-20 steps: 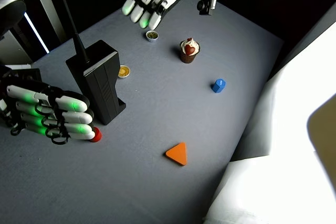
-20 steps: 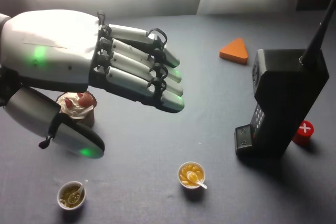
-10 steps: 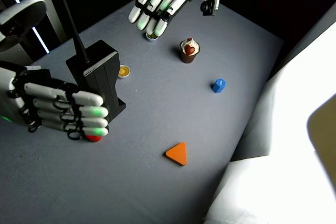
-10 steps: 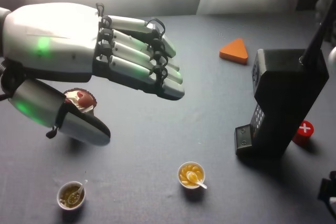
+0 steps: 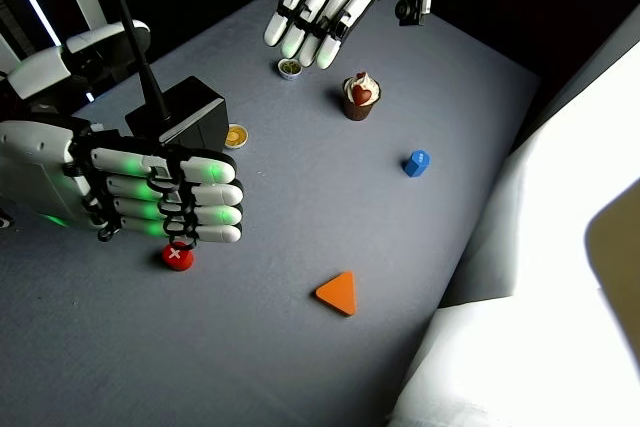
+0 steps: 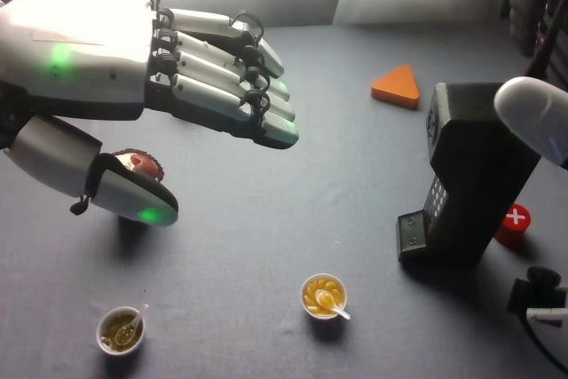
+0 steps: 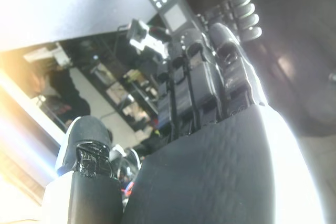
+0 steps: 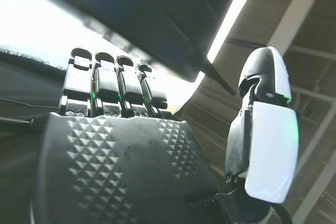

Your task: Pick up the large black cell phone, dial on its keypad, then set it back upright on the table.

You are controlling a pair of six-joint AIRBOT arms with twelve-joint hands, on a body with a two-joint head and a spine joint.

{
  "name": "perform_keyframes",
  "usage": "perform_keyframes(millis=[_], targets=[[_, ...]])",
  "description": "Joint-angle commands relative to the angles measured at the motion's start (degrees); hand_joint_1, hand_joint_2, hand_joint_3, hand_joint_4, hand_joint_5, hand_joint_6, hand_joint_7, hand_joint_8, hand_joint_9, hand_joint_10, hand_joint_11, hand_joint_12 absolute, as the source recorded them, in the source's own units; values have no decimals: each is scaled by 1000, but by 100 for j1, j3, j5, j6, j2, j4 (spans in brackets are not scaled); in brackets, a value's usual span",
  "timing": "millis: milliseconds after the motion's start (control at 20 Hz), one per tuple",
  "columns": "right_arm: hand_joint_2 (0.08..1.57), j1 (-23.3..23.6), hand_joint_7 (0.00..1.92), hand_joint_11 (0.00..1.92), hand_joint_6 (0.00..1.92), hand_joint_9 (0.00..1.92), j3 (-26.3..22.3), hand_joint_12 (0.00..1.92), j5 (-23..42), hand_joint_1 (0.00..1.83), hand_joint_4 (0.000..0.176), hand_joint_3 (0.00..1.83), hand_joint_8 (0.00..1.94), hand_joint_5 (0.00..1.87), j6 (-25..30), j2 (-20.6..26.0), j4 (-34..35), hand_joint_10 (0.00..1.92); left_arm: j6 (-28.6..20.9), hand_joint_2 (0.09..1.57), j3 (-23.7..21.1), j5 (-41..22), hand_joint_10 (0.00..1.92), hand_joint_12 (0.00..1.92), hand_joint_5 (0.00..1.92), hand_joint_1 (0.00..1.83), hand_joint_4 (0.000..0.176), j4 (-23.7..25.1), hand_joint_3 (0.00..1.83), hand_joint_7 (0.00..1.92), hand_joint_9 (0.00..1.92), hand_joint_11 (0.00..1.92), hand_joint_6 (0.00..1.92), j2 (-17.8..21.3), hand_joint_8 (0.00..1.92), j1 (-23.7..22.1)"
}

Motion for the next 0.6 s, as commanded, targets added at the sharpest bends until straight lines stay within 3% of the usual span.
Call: perform_keyframes(millis=[0, 50, 250, 450, 550], targets=[[973, 35, 0, 0, 0, 0, -6, 0, 619, 632, 0, 17, 0, 0, 64, 44, -230, 0, -36, 1261, 26, -282, 2, 609, 306, 205, 0, -540, 0, 339, 332, 0, 1, 39, 1, -147], [981, 43, 0, 0, 0, 0, -19, 0, 596, 564, 0, 19, 0, 0, 64, 44, -231, 0, -66, 1259, 45, -279, 4, 621, 305, 202, 0, -534, 0, 344, 340, 0, 1, 39, 2, -145], [1008, 51, 0, 0, 0, 0, -98, 0, 583, 675, 0, 19, 0, 0, 63, 44, -274, 0, -167, 1273, 72, -276, 1, 579, 284, 162, 0, -460, 2, 317, 314, 0, 0, 39, 0, -145], [1014, 51, 0, 0, 0, 0, -204, 0, 576, 718, 0, 14, 0, 0, 59, 44, -375, 0, -261, 1253, 72, -274, 6, 710, 332, 237, 0, -389, 0, 364, 343, 0, 8, 35, 7, -143], [1005, 51, 0, 0, 0, 0, -242, 0, 570, 654, 0, 8, 0, 0, 59, 44, -389, 0, -301, 1254, 71, -277, 1, 618, 316, 249, 0, -379, 0, 358, 337, 0, 4, 34, 3, -142]])
